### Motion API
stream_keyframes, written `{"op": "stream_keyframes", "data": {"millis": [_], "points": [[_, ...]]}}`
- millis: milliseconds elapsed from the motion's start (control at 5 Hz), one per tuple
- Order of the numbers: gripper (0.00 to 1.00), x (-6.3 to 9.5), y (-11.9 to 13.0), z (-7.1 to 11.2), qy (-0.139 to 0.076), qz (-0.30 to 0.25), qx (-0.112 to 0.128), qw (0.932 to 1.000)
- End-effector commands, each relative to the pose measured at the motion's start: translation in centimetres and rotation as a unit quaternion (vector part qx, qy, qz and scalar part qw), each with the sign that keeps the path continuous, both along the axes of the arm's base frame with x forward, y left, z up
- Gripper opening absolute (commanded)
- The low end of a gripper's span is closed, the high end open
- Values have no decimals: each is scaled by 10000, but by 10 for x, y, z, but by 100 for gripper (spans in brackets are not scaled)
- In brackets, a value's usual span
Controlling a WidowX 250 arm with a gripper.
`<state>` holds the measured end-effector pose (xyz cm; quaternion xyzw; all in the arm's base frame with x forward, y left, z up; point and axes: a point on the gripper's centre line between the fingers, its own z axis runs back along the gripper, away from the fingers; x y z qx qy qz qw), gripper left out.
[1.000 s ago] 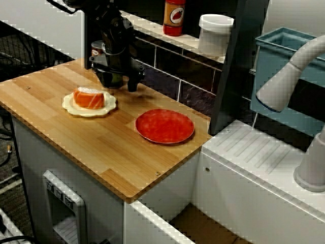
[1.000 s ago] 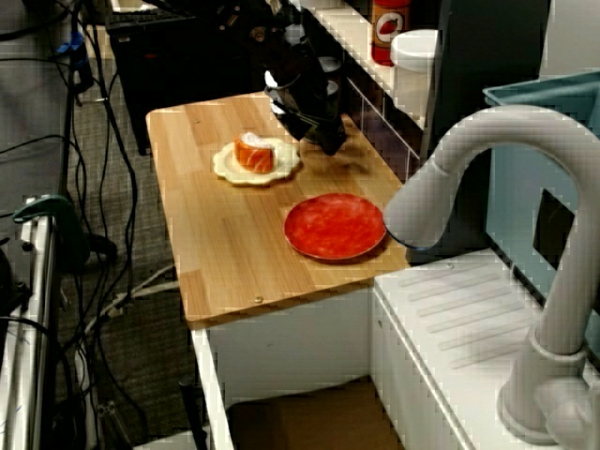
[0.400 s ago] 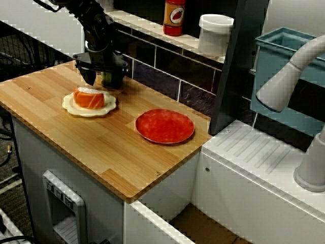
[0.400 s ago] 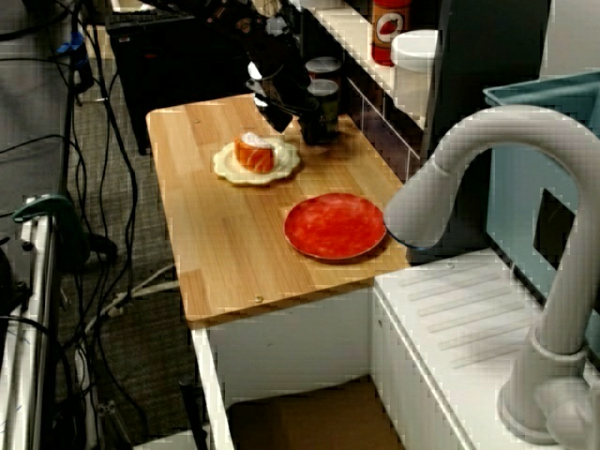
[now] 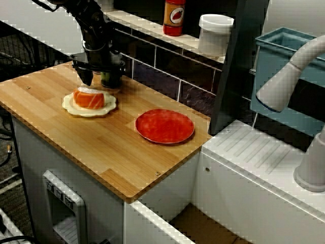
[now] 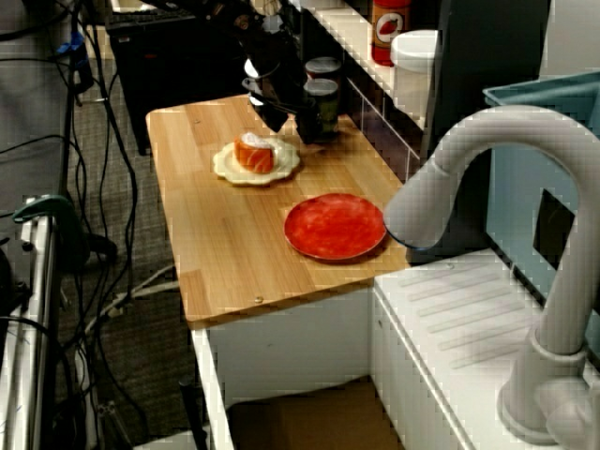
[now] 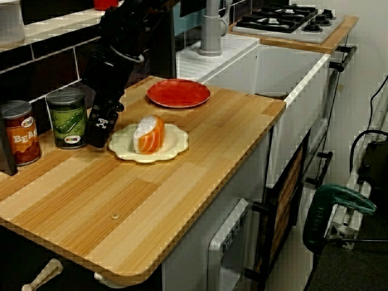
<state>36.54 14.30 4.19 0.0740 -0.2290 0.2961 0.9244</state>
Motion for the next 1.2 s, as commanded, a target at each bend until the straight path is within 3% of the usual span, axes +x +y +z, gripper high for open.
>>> {"op": "stream_keyframes", "data": {"millis": [0, 1000], "points": [[100, 11, 11, 46, -441, 74, 105, 9989], [100, 15, 16, 47, -400, 191, 41, 9990]]}}
